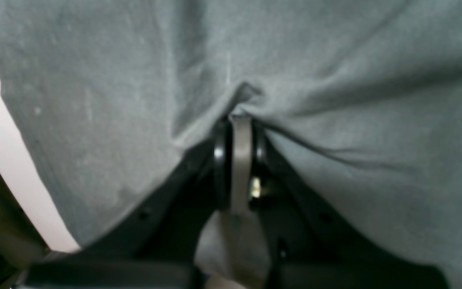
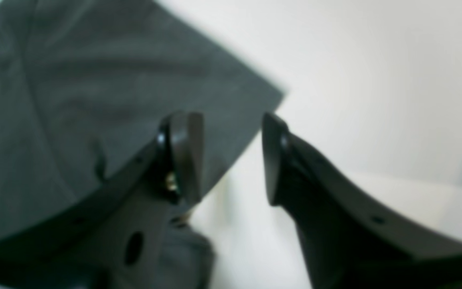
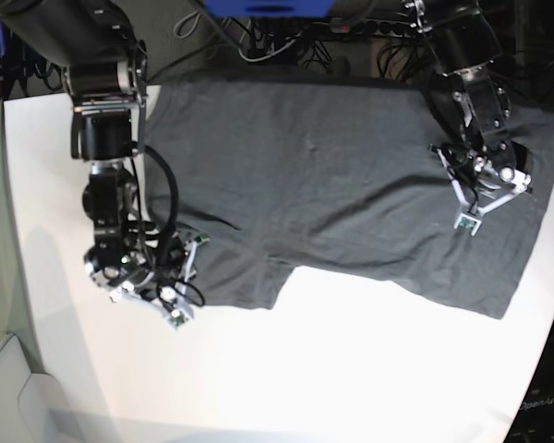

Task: Layout the t-shirt on the table in an organized manner, then fold the t-shirt properly
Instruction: 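Drag the shirt edge with both grippers to straighten it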

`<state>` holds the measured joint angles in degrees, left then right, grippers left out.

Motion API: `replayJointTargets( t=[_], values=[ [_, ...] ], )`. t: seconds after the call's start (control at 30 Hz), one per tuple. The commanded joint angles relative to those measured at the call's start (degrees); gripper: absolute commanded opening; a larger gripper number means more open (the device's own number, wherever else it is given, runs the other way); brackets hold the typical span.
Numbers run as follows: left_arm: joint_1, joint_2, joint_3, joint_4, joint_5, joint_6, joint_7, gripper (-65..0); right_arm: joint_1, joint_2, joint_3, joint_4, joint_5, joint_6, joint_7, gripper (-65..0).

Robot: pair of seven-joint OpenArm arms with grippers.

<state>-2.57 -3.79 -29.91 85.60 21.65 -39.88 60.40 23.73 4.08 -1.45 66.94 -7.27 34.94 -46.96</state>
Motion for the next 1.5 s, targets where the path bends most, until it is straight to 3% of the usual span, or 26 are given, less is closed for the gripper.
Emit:
replayJointTargets(
  t=[0.0, 0.13, 0.33, 0.67, 1.07, 1.13, 1.33, 1.47],
  values=[
    [-0.3, -0.1, -0.1, 0.4, -0.1, -0.1, 0.4, -64.7, 1.3, 0.2, -0.6, 1.1, 0.2, 0.0, 1.0, -51.2],
    [-0.3, -0.1, -0.1, 0.4, -0.1, -0.1, 0.4, -64.7, -0.7, -0.7, -3.3, 1.0, 0.2, 0.0, 1.0, -64.8],
    [-0.4, -0.1, -0.1, 0.5, -0.1, -0.1, 0.7, -64.7, -1.2, -0.7, -5.1, -0.7, 0.2, 0.0, 1.7, -64.8],
    [-2.5, -0.1, -0.1, 3.1, -0.1, -0.1, 0.9, -64.7, 3.0, 1.0, -4.7, -14.3, 0.0, 0.0, 9.8, -64.8],
    [-4.3, 0.0, 0.2, 9.8, -0.2, -0.1, 0.9, -64.3, 6.7, 1.9, -5.0, -16.2, 0.0, 0.0, 11.3, -64.7],
    [-4.3, 0.0, 0.2, 9.9, -0.2, -0.1, 0.9, -60.8, 6.8, 1.9, -5.0, -16.2, 0.0, 0.0, 11.3, -64.7],
    [-3.6, 0.0, 0.2, 11.9, -0.2, -0.1, 0.9, -35.2, 7.0, 2.0, -5.0, -16.2, 0.0, 0.0, 11.3, -64.7],
    [-3.2, 0.0, 0.1, 12.4, -0.2, -0.1, 0.9, -24.1, 7.0, 2.0, -5.0, -16.2, 0.0, 0.0, 11.3, -64.7]
  ],
)
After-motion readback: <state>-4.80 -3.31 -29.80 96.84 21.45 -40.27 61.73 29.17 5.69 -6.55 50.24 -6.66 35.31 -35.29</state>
